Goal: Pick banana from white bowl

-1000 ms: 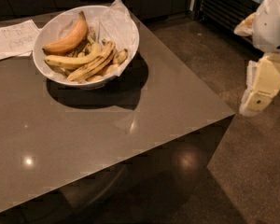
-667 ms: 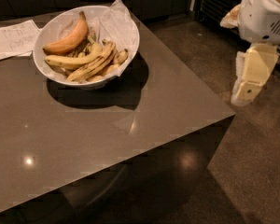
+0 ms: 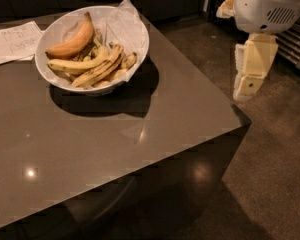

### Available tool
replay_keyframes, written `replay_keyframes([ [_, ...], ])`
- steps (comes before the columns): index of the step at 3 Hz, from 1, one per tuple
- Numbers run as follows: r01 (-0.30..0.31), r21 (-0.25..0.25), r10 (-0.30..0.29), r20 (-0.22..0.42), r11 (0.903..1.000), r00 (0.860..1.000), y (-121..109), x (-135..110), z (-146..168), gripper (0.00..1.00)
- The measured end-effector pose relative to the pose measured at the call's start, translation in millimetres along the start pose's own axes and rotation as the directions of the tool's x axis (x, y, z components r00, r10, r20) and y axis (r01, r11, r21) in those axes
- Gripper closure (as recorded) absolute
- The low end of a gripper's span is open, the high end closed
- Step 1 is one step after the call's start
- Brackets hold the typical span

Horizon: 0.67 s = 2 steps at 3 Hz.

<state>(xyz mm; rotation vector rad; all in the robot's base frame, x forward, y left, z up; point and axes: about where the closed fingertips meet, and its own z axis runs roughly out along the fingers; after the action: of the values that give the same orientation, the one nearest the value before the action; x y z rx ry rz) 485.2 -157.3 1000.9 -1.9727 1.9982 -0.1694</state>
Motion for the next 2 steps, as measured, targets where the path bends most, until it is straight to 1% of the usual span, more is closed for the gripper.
replay_keyframes([
  [1, -0.020, -0.008, 0.021, 0.017, 0.9998, 1.000, -3.2, 2.5, 4.8, 0.00],
  [2, 0.033, 0.012, -0.034, 0.054, 0.9994, 0.998, -31.1, -20.6, 14.4, 0.00],
])
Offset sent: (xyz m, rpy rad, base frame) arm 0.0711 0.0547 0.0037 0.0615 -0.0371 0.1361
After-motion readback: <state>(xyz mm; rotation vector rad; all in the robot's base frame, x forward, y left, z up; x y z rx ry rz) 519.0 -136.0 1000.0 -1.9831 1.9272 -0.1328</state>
